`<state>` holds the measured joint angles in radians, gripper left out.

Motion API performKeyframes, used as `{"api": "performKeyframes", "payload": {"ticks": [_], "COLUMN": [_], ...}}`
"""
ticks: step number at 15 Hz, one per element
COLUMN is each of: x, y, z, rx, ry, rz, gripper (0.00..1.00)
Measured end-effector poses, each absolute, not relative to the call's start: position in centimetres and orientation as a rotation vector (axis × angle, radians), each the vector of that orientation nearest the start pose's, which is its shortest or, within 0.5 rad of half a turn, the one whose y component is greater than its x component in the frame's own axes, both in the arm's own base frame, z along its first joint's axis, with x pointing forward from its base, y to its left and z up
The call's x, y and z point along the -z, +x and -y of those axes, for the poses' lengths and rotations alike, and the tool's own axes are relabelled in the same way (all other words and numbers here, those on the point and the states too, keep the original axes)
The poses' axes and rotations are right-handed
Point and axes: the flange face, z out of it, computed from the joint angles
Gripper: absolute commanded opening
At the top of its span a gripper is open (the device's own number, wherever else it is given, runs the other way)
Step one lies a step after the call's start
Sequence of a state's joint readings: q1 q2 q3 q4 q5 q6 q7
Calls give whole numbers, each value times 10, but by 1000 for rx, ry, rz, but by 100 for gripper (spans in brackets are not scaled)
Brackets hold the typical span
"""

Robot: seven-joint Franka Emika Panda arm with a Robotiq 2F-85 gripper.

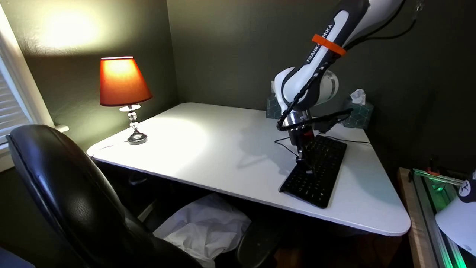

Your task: Press a key on the keyboard.

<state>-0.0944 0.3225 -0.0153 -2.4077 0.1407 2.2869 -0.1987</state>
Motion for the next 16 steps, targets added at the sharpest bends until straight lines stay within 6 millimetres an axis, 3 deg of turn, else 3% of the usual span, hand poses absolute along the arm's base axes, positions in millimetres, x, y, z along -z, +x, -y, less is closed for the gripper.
{"api": "performKeyframes", "payload": {"ticks": [16], "x": [-145], "y": [436], "z": [48], "rx": [-705], "ry": [-2901], "rz": [-50], "gripper": [0]}}
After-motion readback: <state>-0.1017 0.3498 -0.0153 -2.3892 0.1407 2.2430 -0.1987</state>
